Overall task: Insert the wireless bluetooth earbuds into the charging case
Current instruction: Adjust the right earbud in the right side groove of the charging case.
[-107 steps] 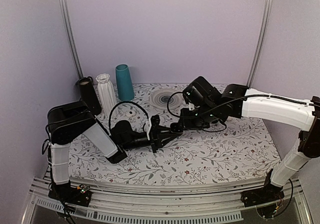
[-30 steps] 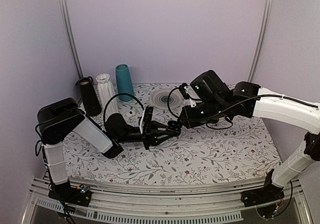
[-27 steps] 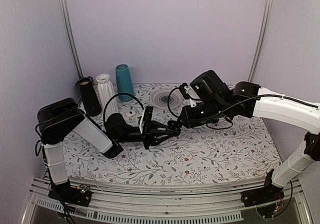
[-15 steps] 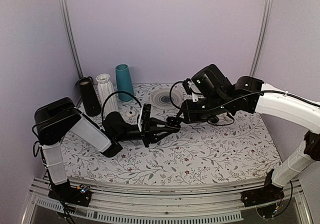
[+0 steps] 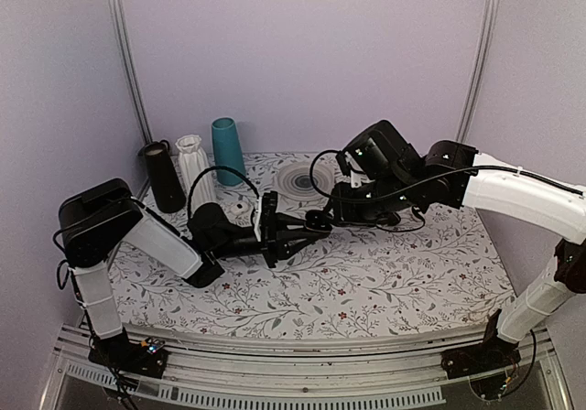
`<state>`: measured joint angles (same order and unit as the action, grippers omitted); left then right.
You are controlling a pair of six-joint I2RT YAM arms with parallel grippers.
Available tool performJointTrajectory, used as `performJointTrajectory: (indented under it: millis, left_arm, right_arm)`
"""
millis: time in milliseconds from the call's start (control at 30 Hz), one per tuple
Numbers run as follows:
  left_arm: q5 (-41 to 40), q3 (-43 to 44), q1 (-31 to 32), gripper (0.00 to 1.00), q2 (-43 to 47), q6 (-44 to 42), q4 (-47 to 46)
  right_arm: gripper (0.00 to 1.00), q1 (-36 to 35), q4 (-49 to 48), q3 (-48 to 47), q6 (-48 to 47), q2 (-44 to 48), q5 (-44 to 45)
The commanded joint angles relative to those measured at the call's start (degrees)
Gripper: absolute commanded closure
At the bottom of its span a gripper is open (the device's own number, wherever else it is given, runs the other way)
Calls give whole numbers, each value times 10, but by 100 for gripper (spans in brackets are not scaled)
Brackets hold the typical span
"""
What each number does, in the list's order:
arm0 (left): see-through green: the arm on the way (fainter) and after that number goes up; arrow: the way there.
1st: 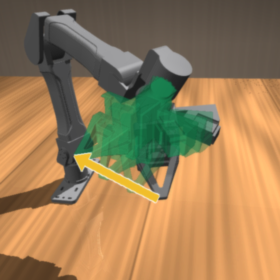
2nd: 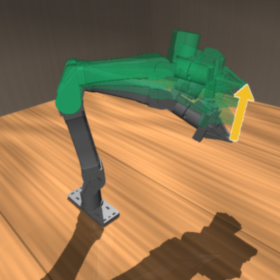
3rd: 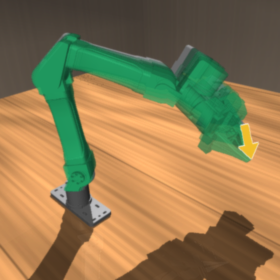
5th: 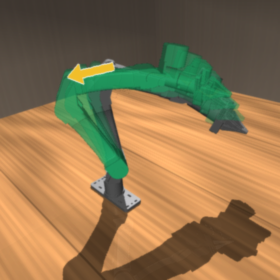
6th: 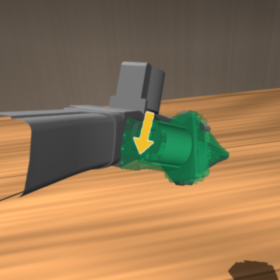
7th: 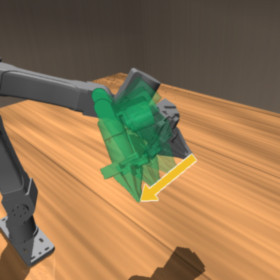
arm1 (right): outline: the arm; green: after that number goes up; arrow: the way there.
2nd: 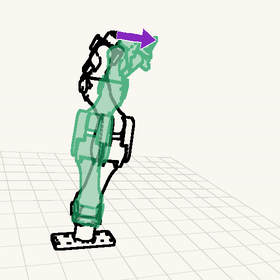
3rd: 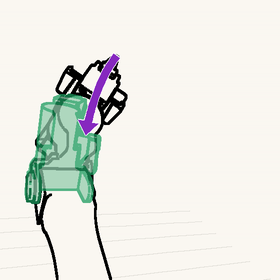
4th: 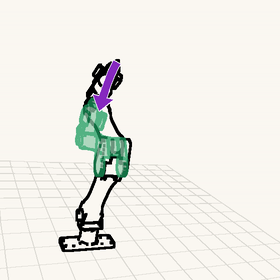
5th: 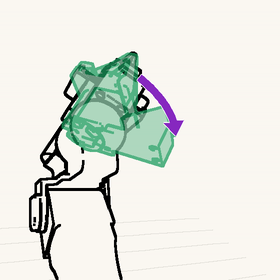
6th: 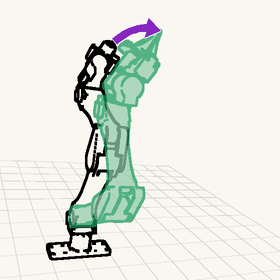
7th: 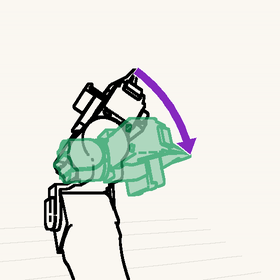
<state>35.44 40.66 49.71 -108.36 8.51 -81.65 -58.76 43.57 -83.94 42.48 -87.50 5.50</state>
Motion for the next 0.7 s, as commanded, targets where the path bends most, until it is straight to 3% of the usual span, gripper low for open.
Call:
performJointTrajectory:
  millis: [0,367,667]
  left_arm:
    - [-9,14,8,100,23,-29,8]
    - [-27,16,21,100,34,-63,45]
    - [-9,13,16,100,40,-43,36]
  right_arm:
    - [70,-1,7,0,13,-8,11]
    - [70,-2,2,6,24,-15,29]
    - [88,-3,-6,23,8,-4,29]
